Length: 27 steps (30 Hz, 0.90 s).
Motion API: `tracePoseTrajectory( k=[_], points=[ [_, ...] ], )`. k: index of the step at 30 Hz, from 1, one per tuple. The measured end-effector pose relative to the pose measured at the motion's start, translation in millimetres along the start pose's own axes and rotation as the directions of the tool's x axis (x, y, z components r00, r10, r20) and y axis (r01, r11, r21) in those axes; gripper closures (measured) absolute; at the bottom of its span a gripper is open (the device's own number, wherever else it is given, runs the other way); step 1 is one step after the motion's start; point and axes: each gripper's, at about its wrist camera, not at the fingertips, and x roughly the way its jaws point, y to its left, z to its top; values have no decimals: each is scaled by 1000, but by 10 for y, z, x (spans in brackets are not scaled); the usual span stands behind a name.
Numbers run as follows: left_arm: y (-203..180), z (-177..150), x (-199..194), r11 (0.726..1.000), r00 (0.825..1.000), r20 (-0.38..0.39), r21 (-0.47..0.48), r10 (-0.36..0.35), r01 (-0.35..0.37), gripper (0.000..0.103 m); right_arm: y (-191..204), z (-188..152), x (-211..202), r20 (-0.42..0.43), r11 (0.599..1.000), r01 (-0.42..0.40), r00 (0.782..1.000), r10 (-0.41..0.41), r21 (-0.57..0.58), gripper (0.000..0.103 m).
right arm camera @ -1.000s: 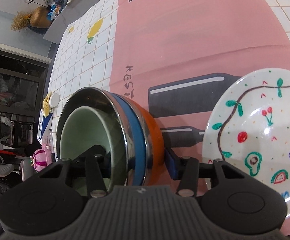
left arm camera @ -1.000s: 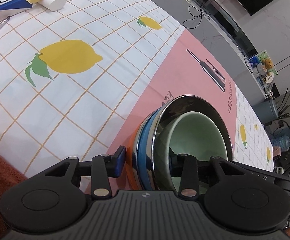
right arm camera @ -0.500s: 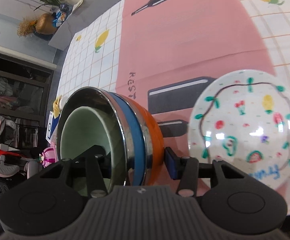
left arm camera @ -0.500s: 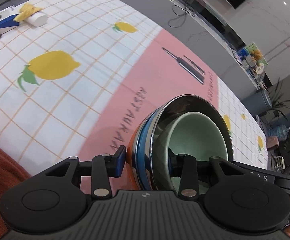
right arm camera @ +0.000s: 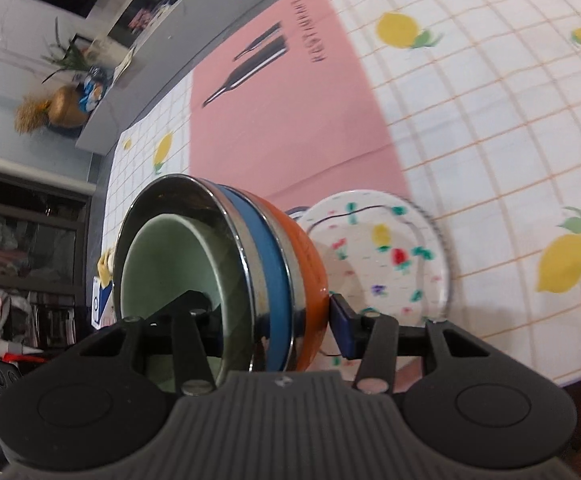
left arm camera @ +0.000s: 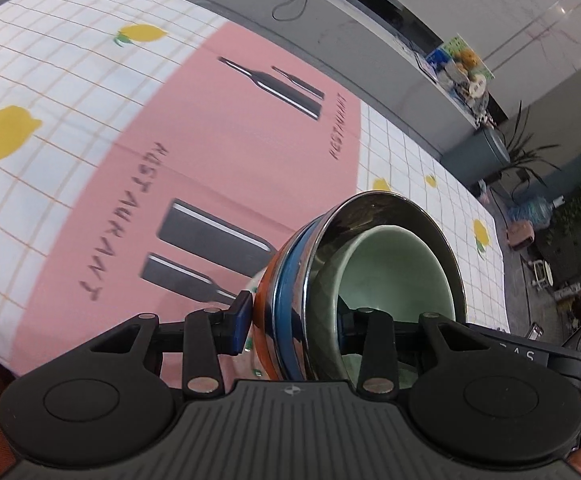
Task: Organize plates and bowls
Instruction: 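Lift the bowl stack with both tools and carry it over the Fruity plate, then lower the bowl stack onto the Fruity plate and open both tools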
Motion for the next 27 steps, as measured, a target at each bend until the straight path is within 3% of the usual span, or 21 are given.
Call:
tracePoseTrajectory(
  k=[10,27],
  points=[
    [-105,-67,276,1000,999,-46,4,21,-21,59,-323,71,30,-4,999,4,1000,-4,37,55],
    [-103,-85,403,999,997,-59,11,53,-53,59,-433,84,158,-8,999,-9,1000,9,50,55]
  ],
)
